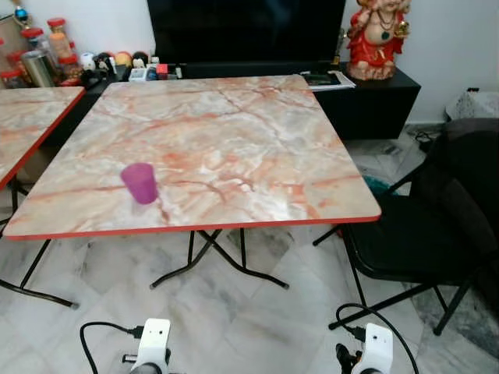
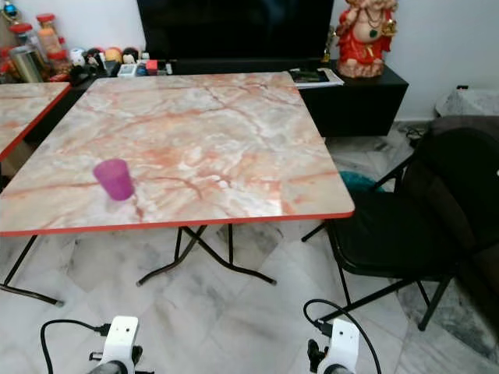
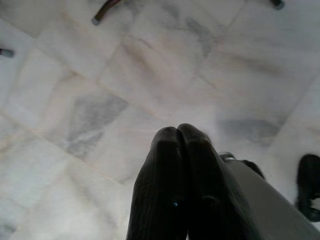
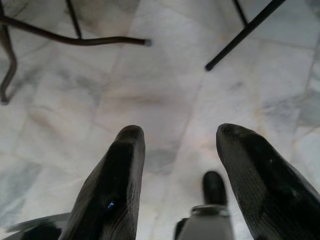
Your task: Setting the table
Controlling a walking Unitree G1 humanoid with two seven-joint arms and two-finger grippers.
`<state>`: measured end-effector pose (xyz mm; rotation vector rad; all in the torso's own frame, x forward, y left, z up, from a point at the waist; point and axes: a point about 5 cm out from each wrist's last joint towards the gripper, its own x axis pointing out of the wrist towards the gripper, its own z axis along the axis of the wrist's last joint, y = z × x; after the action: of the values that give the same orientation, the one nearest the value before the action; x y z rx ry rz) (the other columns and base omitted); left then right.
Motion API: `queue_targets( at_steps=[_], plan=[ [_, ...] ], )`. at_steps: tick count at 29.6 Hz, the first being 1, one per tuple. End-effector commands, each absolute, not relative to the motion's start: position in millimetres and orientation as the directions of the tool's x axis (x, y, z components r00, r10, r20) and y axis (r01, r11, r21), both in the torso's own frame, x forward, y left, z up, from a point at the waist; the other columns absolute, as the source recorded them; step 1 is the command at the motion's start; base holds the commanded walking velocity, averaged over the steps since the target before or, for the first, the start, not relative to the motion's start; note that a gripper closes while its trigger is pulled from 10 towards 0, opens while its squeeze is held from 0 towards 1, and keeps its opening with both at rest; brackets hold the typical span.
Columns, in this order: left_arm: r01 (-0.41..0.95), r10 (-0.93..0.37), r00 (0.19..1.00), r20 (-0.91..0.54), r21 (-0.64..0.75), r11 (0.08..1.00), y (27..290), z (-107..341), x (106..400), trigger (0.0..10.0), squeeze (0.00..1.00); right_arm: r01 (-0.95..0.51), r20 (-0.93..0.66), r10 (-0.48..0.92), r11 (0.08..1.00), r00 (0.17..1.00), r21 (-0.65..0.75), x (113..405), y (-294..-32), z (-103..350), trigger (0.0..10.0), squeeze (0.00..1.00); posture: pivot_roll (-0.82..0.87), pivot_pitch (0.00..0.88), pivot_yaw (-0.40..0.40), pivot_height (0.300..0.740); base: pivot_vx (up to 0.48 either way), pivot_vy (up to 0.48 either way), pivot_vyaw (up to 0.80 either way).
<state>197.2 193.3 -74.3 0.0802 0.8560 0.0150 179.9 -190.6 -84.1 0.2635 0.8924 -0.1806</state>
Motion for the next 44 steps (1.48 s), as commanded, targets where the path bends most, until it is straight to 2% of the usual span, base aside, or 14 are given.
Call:
queue_targets(
  at_steps=[1, 30, 44],
  plan=[
    [0.009, 0.054, 0.655, -0.754, 0.079, 0.997, 196.4, -72.9, 199.2, 10.0, 0.00, 0.273, -0.785, -0.045, 0.949, 0.618, 0.160, 180.7, -188.2, -84.0, 10.0, 0.00, -0.07, 0.000, 0.028, 0.740, 0.000, 0.409, 0.00],
    [0.031, 0.047, 0.657, -0.752, 0.089, 0.996, 197.0, -71.8, 201.2, 10.0, 0.00, 0.281, -0.778, -0.047, 0.944, 0.627, 0.170, 180.6, -185.9, -84.1, 10.0, 0.00, -0.08, 0.000, 0.044, 0.740, 0.000, 0.394, 0.00],
    [0.057, 0.018, 0.696, -0.718, 0.081, 0.995, 190.7, -65.4, 212.6, 10.0, 0.00, 0.249, -0.764, -0.042, 0.956, 0.643, 0.156, 181.9, -183.2, -83.1, 10.0, 0.00, -0.08, 0.000, 0.054, 0.740, 0.000, 0.000, 0.10]
  ],
)
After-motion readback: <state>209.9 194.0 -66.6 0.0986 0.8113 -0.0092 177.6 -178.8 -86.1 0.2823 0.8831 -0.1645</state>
